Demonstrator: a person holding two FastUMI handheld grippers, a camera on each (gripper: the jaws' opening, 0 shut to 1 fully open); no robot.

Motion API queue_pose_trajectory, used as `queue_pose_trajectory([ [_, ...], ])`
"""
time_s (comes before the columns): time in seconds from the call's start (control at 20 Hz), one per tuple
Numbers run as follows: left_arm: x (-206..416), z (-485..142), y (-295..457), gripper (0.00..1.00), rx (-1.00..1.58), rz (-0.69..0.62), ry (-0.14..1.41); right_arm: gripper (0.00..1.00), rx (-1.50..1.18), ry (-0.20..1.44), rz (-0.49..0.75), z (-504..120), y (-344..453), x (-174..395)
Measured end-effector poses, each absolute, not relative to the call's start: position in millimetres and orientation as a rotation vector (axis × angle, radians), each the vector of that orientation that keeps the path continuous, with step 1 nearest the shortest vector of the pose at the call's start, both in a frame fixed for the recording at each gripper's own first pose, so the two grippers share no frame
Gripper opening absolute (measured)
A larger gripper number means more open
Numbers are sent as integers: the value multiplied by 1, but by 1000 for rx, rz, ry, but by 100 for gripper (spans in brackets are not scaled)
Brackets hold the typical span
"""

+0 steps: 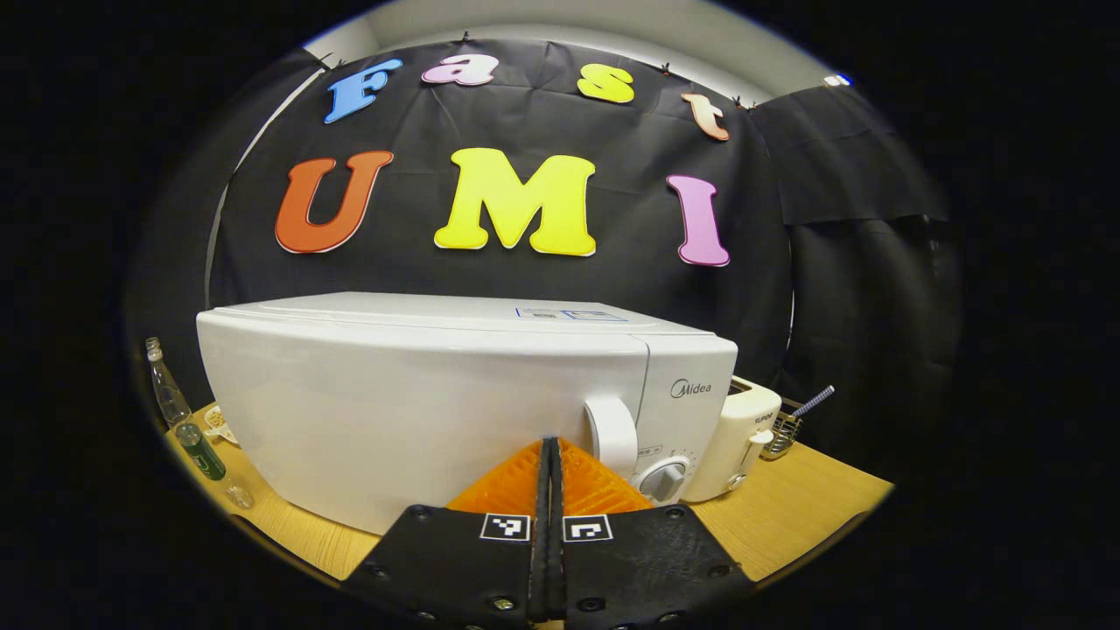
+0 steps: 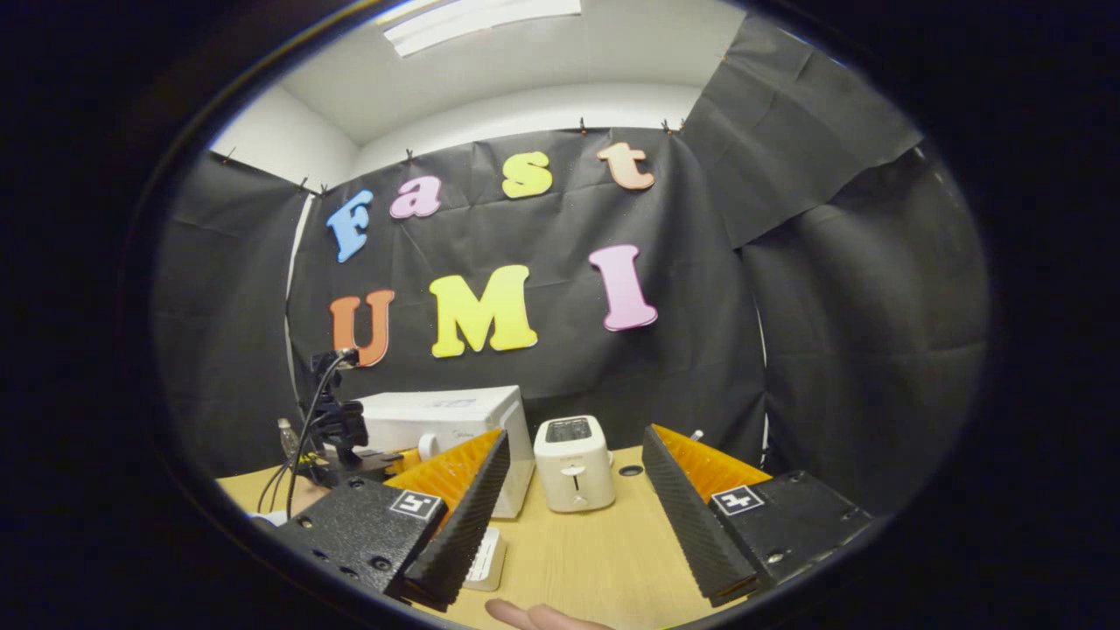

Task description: Open the microwave oven with the left hand, put the food in, and close the microwave oven.

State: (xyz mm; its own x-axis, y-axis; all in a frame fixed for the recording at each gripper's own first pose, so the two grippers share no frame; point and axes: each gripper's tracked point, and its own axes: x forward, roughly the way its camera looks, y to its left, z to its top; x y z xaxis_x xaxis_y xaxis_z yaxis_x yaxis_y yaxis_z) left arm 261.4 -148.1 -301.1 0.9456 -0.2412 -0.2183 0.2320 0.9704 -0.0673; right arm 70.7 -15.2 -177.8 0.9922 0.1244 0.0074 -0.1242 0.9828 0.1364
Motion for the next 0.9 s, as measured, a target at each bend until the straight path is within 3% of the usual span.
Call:
queue_pose_trajectory([
  [0.2, 233, -301, -137, 0, 7, -201, 299, 97, 141, 39, 82, -189, -22, 61],
  [0.45, 172, -233, -104, 0, 29, -147, 238, 97, 139, 55, 61, -182, -23, 51],
  [0.6, 137, -183, -77, 92, 26, -78, 166, 97, 118, 51, 70, -168, -12, 44],
  [0.9, 58, -130, -43, 92, 6, -29, 148, 98, 94, 25, 81, -128, 4, 32],
])
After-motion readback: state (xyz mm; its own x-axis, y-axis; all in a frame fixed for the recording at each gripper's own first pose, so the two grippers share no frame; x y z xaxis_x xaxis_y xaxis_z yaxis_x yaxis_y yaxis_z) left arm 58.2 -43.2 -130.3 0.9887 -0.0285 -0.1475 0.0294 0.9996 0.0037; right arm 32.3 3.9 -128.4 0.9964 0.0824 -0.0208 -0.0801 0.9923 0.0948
